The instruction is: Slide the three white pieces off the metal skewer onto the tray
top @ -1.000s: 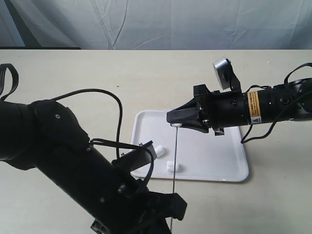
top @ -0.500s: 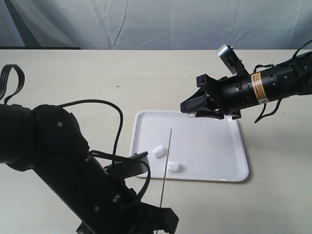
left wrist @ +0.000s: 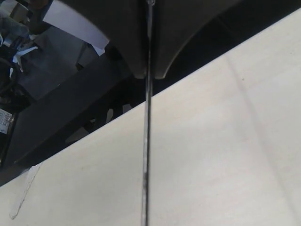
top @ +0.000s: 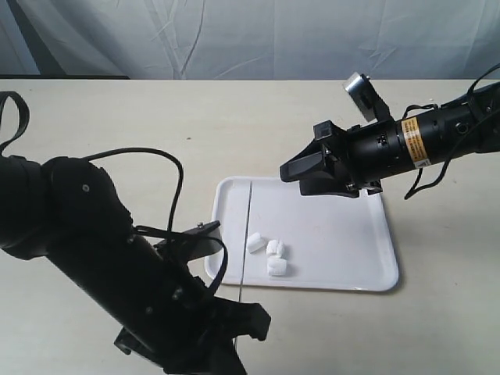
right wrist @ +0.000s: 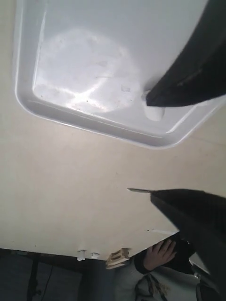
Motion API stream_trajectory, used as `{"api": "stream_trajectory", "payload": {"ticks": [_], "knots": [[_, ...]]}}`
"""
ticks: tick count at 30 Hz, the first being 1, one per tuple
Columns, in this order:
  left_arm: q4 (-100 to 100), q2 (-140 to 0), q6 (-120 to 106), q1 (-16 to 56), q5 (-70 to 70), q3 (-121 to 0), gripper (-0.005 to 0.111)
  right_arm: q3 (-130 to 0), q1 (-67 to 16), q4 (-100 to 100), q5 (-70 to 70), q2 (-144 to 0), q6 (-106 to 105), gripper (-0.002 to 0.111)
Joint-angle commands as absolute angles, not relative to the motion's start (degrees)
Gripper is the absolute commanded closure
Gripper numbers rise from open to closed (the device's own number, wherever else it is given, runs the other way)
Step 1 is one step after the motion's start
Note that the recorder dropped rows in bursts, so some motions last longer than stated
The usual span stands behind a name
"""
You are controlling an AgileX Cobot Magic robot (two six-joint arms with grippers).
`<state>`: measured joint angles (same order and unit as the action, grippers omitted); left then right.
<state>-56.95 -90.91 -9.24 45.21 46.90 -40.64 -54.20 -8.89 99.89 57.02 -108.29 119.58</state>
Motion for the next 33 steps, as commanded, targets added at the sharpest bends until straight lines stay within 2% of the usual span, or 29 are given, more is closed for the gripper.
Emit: {"api": "stream_trajectory", "payload": {"ticks": [1,7,11,19,22,33], "knots": [[-56.61,-90.67,-9.14,45.15,44.28,-40.35,0.107,-54.06,-8.66,99.95,57.38,-108.25,119.06,0.055],[-55.72,-90.67,-9.41,45.03,42.32,-40.35,0.107,-54.06,-8.66,99.95,60.39,-108.10,116.87,0.069],[-53.16,-91.37,-8.66,40.84,44.23,-40.46,0.107,-54.06,-8.66,99.95,67.33,-106.02,116.87,0.078],[-53.23,-95.03,-15.79,32.96,48.72,-41.74,0.107,-51.26,-8.66,99.95,69.96,-94.46,121.17,0.078],[-56.74,-99.18,-19.03,31.76,55.51,-47.59,0.107,-48.90,-8.66,99.95,69.96,-87.34,119.27,0.078],[-56.73,-114.93,-15.16,31.55,61.34,-66.53,0.107,-38.28,-8.66,99.95,69.96,-74.05,119.50,0.078]]}}
